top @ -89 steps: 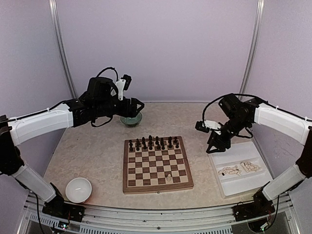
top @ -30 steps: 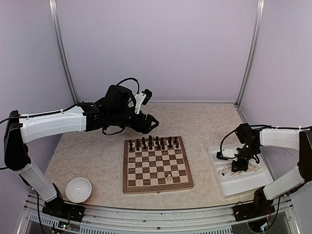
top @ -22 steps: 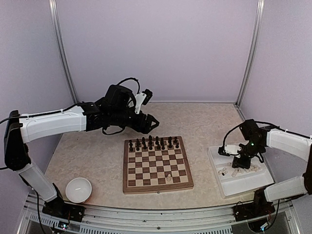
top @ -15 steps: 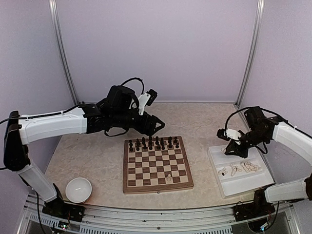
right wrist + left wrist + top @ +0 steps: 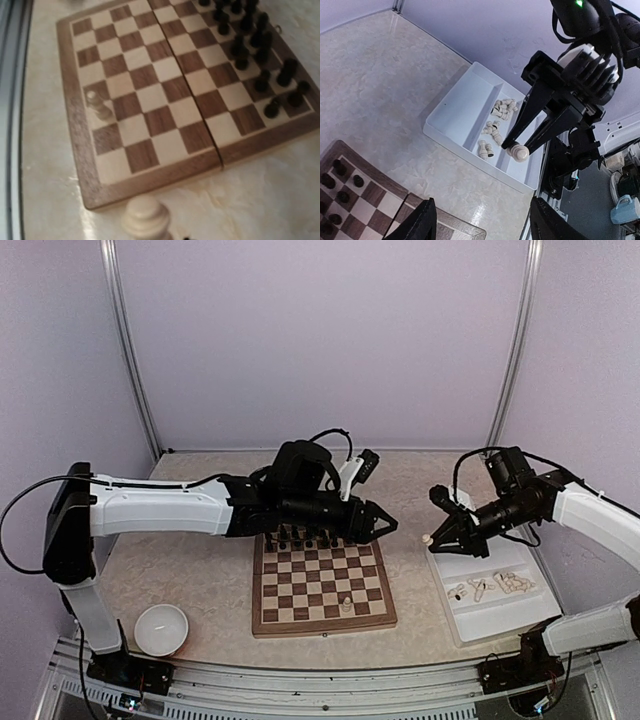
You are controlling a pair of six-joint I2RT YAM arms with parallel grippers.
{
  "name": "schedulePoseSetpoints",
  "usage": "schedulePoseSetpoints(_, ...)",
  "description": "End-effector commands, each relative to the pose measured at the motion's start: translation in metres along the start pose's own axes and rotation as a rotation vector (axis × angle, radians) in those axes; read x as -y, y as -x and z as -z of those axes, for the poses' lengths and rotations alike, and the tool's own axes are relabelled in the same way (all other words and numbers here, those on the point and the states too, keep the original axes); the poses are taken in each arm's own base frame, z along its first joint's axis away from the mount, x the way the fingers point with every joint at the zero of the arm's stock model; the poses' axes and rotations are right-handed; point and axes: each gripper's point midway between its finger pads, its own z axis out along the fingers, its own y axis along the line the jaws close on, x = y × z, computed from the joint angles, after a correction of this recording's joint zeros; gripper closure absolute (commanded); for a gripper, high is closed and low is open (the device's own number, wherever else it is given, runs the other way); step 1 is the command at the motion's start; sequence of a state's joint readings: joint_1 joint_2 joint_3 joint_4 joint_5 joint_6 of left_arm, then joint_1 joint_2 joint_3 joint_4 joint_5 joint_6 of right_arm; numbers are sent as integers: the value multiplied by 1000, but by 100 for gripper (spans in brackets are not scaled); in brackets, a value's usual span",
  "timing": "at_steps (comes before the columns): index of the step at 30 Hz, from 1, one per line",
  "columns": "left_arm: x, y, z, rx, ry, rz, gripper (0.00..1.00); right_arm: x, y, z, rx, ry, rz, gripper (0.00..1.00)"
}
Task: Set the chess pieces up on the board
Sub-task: Pass from the right arm to the left
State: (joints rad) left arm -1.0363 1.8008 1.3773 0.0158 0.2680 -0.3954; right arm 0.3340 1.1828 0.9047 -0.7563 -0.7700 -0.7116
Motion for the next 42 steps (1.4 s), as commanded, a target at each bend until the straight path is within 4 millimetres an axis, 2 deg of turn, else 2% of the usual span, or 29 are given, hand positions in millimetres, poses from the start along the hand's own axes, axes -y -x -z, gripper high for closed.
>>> schedulePoseSetpoints(1,33,6,-22,9,-114,21,38,-10,14,-4,53,60,3,90)
schedulePoseSetpoints(10,50,-14,-55,-59,-203,46,45,-13,14,-7,43,78,-3,90)
schedulePoseSetpoints(24,46,-20,-72,-83,-199,69,59,-18,14,-7,37,86,5,89)
schedulePoseSetpoints(28,46,-22,-74,-90,-206,73,65,-18,14,-7,38,85,5,89)
schedulePoseSetpoints(34,45,-23,-76,-98,-197,69,82,-18,14,-7,37,86,6,88)
schedulePoseSetpoints(36,41,-22,-74,-99,-177,57,84,-19,16,-5,39,85,10,80)
schedulePoseSetpoints(39,26,-17,-62,-102,-85,21,86,-19,17,3,33,48,45,50)
schedulePoseSetpoints(42,7,-18,-39,-122,37,-32,86,-12,20,14,77,-23,72,31)
